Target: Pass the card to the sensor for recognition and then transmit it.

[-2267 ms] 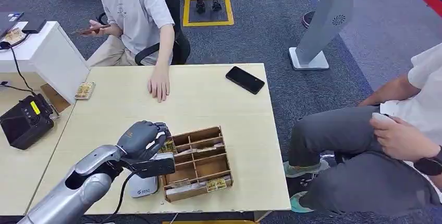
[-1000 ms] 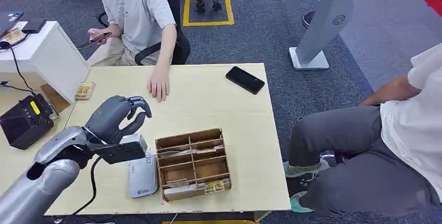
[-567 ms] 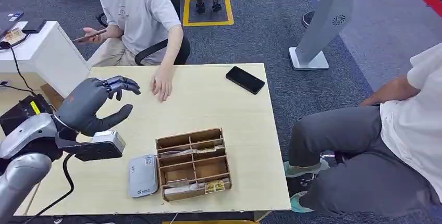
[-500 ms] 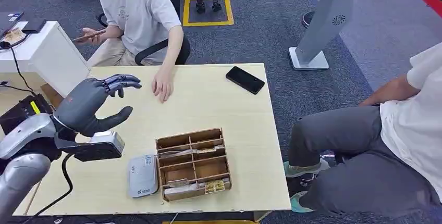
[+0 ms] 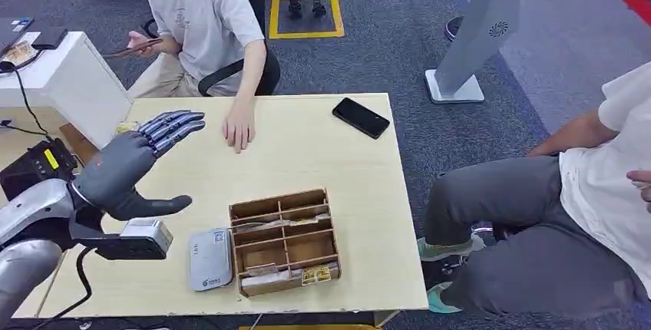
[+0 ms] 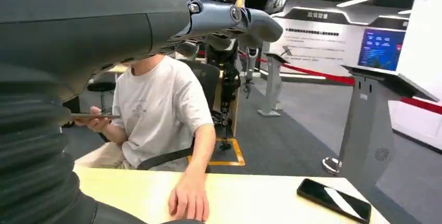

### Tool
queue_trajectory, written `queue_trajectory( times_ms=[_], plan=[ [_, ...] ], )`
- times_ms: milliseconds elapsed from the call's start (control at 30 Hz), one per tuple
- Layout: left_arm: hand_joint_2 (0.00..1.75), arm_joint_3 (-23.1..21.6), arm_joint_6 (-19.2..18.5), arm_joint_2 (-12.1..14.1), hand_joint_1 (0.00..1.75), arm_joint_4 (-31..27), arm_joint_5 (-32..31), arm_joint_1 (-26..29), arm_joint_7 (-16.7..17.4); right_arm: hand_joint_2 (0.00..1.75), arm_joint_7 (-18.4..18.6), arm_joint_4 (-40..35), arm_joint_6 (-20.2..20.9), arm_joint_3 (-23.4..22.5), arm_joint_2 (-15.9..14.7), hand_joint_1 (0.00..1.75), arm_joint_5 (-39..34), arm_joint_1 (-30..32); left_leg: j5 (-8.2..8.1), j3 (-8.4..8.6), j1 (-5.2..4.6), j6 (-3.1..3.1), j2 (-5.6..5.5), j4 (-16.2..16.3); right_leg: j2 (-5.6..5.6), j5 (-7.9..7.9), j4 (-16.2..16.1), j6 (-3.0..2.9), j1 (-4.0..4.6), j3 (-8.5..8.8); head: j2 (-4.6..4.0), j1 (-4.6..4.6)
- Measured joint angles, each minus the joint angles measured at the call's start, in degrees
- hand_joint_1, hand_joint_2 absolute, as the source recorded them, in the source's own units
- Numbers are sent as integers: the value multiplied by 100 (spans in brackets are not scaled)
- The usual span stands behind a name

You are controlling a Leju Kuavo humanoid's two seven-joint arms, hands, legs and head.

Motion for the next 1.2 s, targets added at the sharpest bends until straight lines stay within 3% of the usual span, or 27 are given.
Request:
queue_trajectory(
  times_ms=[267,1200],
  plan=[
    [175,-57,232,200,0,-99,-661,551,-112,0,-2,0,-9,-39,-15,0,0,55,0,-1,0,0,1,0,-1,-1,-1,0,0,-3,0,0],
    [175,-260,201,228,0,-99,-906,601,-11,0,0,0,0,-39,-37,0,0,60,0,0,-1,0,1,1,-1,0,-1,0,0,-3,0,0]
  ],
)
